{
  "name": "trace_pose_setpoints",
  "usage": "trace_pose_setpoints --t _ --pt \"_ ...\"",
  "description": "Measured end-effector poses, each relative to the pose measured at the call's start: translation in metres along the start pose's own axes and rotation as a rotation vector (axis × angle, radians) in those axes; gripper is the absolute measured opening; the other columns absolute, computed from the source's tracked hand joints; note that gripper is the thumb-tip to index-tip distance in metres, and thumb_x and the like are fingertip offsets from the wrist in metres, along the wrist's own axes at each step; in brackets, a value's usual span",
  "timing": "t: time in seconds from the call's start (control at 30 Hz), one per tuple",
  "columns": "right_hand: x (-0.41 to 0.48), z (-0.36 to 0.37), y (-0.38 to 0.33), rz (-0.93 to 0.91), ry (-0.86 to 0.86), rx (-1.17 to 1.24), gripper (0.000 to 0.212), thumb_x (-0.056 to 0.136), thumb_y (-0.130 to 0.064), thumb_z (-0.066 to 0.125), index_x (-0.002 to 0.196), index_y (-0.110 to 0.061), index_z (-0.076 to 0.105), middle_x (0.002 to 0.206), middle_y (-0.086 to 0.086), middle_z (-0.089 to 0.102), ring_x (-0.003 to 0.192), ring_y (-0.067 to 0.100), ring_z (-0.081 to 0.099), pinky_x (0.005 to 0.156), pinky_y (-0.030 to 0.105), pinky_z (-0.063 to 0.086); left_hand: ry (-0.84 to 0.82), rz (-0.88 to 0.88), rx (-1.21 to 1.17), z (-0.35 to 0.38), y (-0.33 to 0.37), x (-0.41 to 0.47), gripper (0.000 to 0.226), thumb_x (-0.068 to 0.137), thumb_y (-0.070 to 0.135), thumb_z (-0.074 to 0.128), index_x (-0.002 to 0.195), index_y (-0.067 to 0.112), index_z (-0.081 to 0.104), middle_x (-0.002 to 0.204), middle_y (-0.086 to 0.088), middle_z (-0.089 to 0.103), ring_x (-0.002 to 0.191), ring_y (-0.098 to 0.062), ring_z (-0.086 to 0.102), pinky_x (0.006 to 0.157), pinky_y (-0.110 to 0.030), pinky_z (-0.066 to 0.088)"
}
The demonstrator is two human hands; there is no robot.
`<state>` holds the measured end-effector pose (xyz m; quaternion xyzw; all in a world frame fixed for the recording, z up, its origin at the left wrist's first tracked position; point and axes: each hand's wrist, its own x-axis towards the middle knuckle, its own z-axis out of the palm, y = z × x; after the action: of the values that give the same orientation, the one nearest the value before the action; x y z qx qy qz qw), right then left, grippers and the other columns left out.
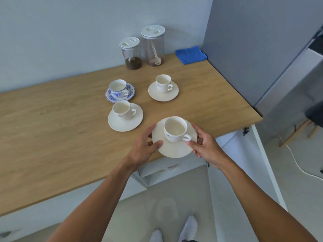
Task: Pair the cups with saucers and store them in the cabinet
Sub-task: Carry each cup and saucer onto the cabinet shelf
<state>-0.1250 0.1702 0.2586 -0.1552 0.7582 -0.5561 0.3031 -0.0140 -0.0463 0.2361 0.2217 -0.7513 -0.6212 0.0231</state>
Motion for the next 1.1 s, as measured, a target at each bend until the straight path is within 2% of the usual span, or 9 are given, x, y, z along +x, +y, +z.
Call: trace_pose_setpoints --t 0.17,0.37,0.43,0.57,0.63,0.77,0.87,1.0,1.1 --pt "-0.055 0.006 0.017 0.015 0.033 0.012 0.072 0.093 -0.016 0.068 0.151 -0.037 0.032 0.111 -0.003 0.067 0.062 0.015 0.050 0.053 0.032 0.042 -0.046 -0.008 -0.024 0.014 -0.010 -0.050 0.069 0.087 0.026 0.072 0.147 0.029 0.038 0.124 -0.001 0.057 0.110 -0.018 0.062 0.090 -0.033 0.054" --pt "-0.117 0.002 0.039 0.003 0.016 0.026 0.062 0.094 -0.016 0.067 0.134 -0.052 0.038 0.112 0.007 0.065 0.061 0.014 0.049 0.051 0.028 0.042 -0.081 -0.015 -0.092 0.045 -0.020 -0.111 0.065 0.089 0.022 0.070 0.146 0.032 0.040 0.126 0.000 0.058 0.107 -0.011 0.064 0.081 -0.027 0.054" --pt "-0.135 0.001 0.050 0.018 0.001 0.011 0.061 0.093 -0.018 0.068 0.137 -0.049 0.040 0.112 0.007 0.064 0.061 0.013 0.051 0.052 0.027 0.043 -0.064 -0.019 -0.110 0.056 -0.026 -0.134 0.063 0.090 0.020 0.069 0.145 0.034 0.042 0.125 0.002 0.058 0.103 -0.006 0.064 0.081 -0.024 0.054" --pt "-0.163 -0.003 0.074 0.055 -0.018 -0.017 0.067 0.093 -0.019 0.069 0.147 -0.039 0.037 0.115 0.006 0.063 0.061 0.012 0.051 0.052 0.024 0.044 -0.039 -0.042 -0.127 0.080 -0.042 -0.171 0.056 0.092 0.014 0.067 0.139 0.035 0.045 0.117 -0.004 0.058 0.095 -0.010 0.063 0.069 -0.017 0.051" --pt "-0.172 -0.001 0.085 0.086 -0.030 -0.015 0.070 0.093 -0.018 0.068 0.151 -0.037 0.033 0.117 0.003 0.062 0.060 0.011 0.051 0.053 0.023 0.045 -0.025 -0.071 -0.111 0.087 -0.052 -0.180 0.058 0.091 0.015 0.067 0.142 0.031 0.043 0.119 -0.004 0.058 0.095 -0.009 0.063 0.069 -0.018 0.051" --pt "-0.172 0.005 0.103 0.101 -0.030 -0.006 0.068 0.094 -0.013 0.067 0.149 -0.037 0.037 0.113 -0.004 0.064 0.065 0.013 0.049 0.059 0.022 0.049 -0.019 -0.117 -0.081 0.090 -0.076 -0.180 0.065 0.090 0.022 0.069 0.146 0.035 0.038 0.123 0.000 0.057 0.103 -0.010 0.064 0.084 -0.030 0.056" --pt "-0.155 0.012 0.120 0.100 -0.002 0.016 0.067 0.093 -0.013 0.068 0.147 -0.039 0.039 0.111 -0.002 0.064 0.068 0.015 0.049 0.062 0.025 0.050 -0.024 -0.114 -0.067 0.090 -0.095 -0.160 0.066 0.090 0.023 0.069 0.146 0.037 0.037 0.124 0.001 0.057 0.104 -0.009 0.064 0.090 -0.036 0.056" --pt "-0.122 0.018 0.149 0.086 -0.008 0.033 0.058 0.091 -0.017 0.070 0.123 -0.060 0.046 0.113 0.007 0.062 0.070 0.017 0.050 0.062 0.026 0.048 -0.053 -0.091 -0.063 0.093 -0.127 -0.128 0.062 0.090 0.024 0.069 0.142 0.041 0.041 0.124 0.000 0.059 0.111 -0.015 0.061 0.085 -0.032 0.055" --pt "-0.086 0.019 0.177 0.087 -0.014 0.054 0.058 0.091 -0.017 0.071 0.125 -0.059 0.047 0.114 0.004 0.062 0.068 0.011 0.051 0.061 0.024 0.047 -0.047 -0.092 -0.079 0.097 -0.151 -0.094 0.062 0.090 0.021 0.069 0.144 0.036 0.041 0.120 0.000 0.058 0.104 -0.016 0.061 0.074 -0.023 0.050"
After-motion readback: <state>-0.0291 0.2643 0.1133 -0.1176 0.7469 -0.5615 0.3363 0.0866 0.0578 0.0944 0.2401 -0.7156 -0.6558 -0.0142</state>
